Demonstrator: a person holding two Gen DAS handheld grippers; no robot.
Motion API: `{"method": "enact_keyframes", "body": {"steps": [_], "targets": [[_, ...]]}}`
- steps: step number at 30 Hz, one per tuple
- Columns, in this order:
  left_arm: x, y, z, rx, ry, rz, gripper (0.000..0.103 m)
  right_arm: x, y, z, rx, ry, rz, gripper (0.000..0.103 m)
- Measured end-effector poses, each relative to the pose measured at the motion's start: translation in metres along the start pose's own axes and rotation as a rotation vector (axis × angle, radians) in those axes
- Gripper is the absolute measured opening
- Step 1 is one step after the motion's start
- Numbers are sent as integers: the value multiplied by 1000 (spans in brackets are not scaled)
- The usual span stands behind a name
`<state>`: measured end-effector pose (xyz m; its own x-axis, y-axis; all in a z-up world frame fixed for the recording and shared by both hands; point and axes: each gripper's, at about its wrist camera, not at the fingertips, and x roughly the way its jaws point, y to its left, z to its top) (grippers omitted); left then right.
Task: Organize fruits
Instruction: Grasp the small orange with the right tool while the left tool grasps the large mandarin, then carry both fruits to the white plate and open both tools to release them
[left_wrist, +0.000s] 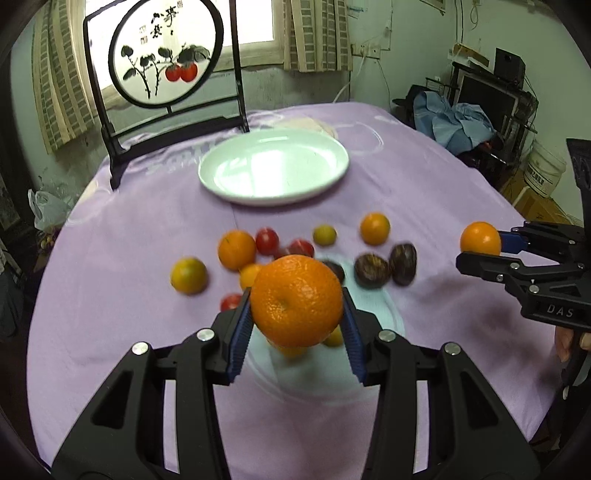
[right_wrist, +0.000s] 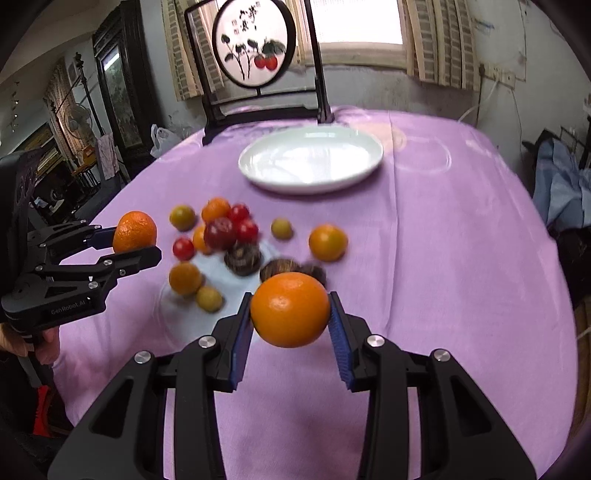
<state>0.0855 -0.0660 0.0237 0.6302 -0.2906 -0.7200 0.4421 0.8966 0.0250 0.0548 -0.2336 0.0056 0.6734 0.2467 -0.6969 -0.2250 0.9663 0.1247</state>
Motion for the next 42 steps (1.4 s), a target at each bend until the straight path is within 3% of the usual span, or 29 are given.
{"method": "enact_keyframes", "body": {"steps": [5,9,13,21,22,23,25,31,34,42], "targets": [[24,14,52,-29,-57,80,45,25,-5,49,-41,-80,-16,40],[70,25,93,-63,-42,82,45,72,-18,85,-16,-79,-9,40],[128,39,120,-124,19,92,45,140,-38,111,61,29,-7,40],[194,63,131,-188,124,104,46,203,-47,124,53,160,-55,40],[197,62,131,-194,132,105,48,207,-46,124,46,171,-63,40],[199,62,131,-195,133,109,62,206,-46,123,42,168,-63,42],[195,58,131,-178,102,122,77,203,-46,123,40,152,-53,45],[169,52,127,-156,60,110,78,172,-46,112,68,113,-12,46],[137,46,116,-127,6,132,83,145,-42,99,65,90,12,47],[55,41,56,-128,-57,100,88,71,-30,38,-4,66,-16,52]]}}
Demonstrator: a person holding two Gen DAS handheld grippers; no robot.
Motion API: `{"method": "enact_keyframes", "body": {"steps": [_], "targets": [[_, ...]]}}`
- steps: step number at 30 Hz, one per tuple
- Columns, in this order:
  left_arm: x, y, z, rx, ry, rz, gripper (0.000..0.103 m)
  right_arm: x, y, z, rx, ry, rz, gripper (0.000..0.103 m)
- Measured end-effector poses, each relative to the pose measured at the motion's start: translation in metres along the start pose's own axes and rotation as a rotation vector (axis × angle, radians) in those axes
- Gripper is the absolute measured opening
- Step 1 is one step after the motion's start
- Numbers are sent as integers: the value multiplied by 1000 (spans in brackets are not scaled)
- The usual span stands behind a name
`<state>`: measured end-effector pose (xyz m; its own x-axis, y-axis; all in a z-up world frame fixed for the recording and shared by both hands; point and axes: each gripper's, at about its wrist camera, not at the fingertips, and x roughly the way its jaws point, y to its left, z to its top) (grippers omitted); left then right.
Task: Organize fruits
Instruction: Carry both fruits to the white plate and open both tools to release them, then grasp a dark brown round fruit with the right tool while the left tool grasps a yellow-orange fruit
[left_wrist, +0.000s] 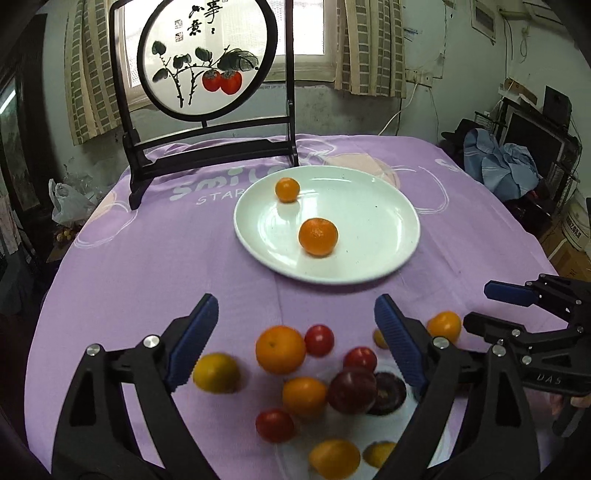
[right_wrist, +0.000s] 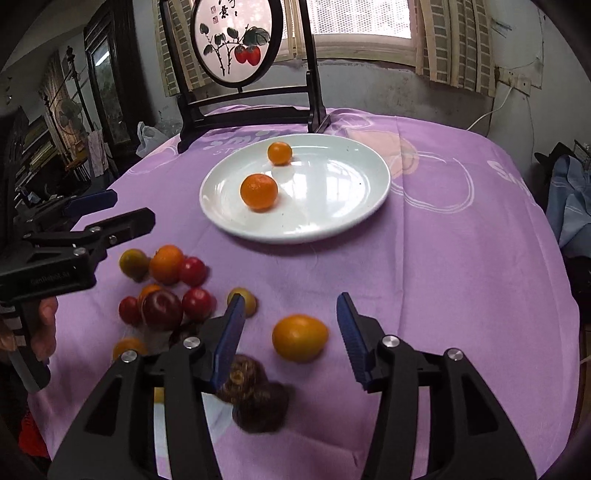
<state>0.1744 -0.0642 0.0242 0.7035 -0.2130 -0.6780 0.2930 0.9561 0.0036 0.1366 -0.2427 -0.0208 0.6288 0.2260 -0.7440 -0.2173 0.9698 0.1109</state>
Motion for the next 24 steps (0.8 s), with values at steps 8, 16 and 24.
{"method": "enact_keyframes", "body": {"steps": [8,16,24], "targets": [[-39,6,-65,-20,42,-23,89,-22,13,-60,6,33,-20,54],[-56,-9,-103,53,47,-21,89,6,25,-72,-14,111,-34,54],[-44,-6,-114,48,84,-29,89,39,18,-48,7,133,-51,54]]}}
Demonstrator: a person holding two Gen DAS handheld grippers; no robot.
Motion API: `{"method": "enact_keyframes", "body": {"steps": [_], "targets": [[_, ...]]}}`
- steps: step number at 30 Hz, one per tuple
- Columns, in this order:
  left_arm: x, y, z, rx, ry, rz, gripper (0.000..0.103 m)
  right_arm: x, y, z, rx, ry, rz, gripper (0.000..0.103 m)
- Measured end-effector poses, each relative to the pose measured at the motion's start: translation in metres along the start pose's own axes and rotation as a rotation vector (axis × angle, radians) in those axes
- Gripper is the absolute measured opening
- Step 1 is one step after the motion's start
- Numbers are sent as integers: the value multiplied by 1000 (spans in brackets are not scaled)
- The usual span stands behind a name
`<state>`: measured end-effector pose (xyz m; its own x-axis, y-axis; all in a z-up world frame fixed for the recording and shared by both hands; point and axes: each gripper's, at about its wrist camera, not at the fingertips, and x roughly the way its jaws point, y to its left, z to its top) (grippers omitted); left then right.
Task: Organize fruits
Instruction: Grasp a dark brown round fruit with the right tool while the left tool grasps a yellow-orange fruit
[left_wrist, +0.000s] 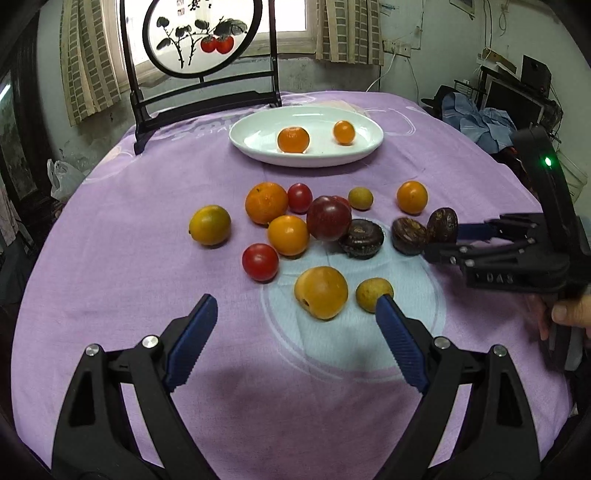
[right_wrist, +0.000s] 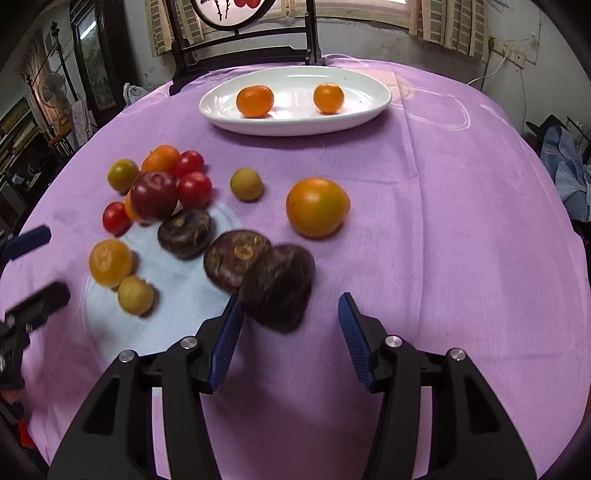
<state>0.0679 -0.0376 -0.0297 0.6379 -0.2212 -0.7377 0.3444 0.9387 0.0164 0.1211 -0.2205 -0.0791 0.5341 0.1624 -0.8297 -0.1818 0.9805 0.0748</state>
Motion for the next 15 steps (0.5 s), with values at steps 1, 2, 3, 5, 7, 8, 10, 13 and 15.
{"method": "enact_keyframes", "body": {"steps": [1,2,3,5,7,8,10,13,15], "targets": [[2,1,0,0,8,-1,89,1,-1,2,2,-5,5,54],[6,2,0,0,18,-2,89,1,-1,2,4,-17,15,52],[9,2,0,-1,26,-2,89,0,-1,2,2,-29,37,43],[15,3,1,-4,41,-11,89,-6,-1,0,5,-49,40,37],[21,3,2,-6,55,-17,88,-15,-6,-4,26,-75,60,37],[22,2,3,-5,59,-16,88,-19,-9,-6,42,-83,79,37],[26,0,4,-5,64,-15,88,-25,-16,-9,68,-96,110,37],[33,-1,7,-18,80,-15,86,-28,-23,-12,102,-101,134,37],[37,-1,8,-28,91,-28,83,-30,-25,-13,108,-106,147,37]]}}
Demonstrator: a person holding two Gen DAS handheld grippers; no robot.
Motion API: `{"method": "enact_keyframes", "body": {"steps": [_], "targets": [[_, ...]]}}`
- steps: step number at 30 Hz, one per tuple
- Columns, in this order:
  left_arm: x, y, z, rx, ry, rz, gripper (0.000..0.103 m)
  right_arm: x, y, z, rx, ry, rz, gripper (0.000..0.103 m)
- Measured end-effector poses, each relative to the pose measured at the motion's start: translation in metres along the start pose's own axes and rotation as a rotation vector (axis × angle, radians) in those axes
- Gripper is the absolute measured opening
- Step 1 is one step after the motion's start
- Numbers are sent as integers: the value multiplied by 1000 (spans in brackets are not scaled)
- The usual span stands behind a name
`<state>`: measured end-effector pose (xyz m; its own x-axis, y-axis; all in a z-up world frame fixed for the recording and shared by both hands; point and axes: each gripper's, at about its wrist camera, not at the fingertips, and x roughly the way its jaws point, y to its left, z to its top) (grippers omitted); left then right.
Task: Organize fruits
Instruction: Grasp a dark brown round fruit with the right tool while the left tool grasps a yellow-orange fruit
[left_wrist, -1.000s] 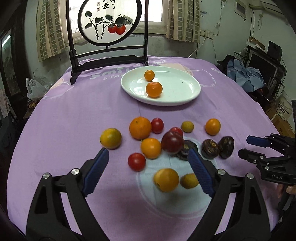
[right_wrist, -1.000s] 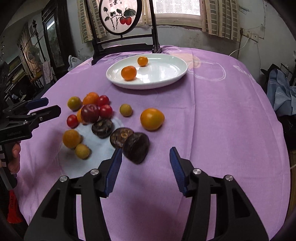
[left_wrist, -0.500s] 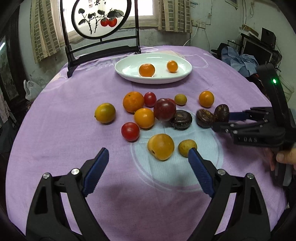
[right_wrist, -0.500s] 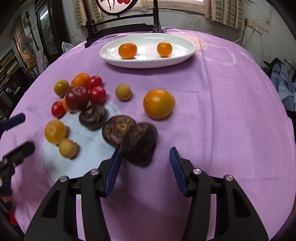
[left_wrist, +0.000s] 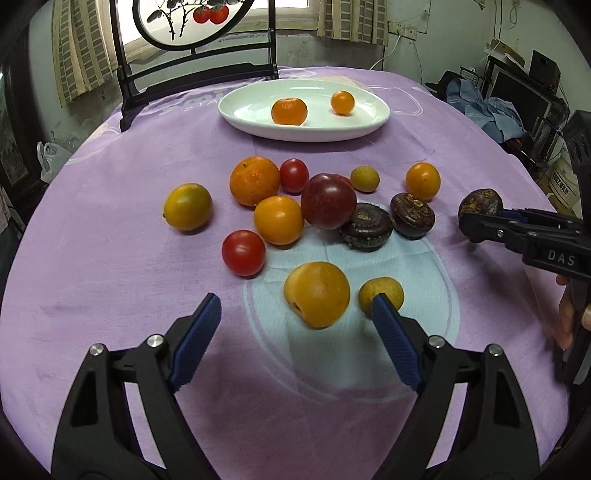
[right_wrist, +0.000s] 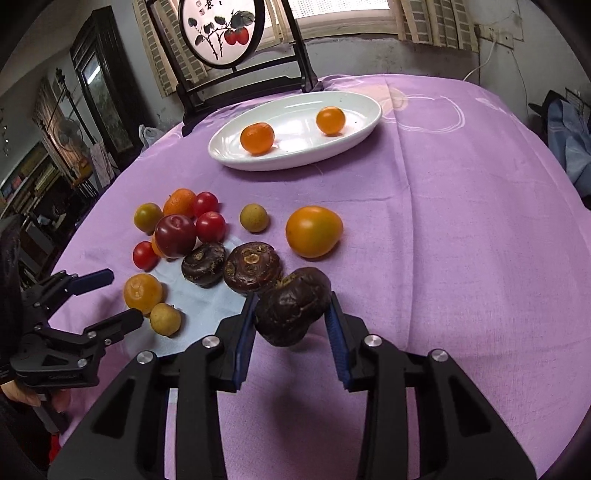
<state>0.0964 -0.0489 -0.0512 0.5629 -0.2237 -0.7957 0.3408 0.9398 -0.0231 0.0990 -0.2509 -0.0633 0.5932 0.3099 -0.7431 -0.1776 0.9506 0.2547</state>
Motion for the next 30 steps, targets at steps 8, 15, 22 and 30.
{"method": "enact_keyframes", "body": {"steps": [8,15,22,30], "targets": [[9,3,11,-35,18,-51,62,-5,-1,-2,-8,-6,34,37],[8,9,4,-32,46,-86,61,-12,5,-2,-29,-25,64,37],[13,-9,-2,70,76,-66,61,-13,11,-1,-52,-31,77,37],[25,-18,9,93,46,-91,47,-12,10,-2,-53,-24,84,37]]}}
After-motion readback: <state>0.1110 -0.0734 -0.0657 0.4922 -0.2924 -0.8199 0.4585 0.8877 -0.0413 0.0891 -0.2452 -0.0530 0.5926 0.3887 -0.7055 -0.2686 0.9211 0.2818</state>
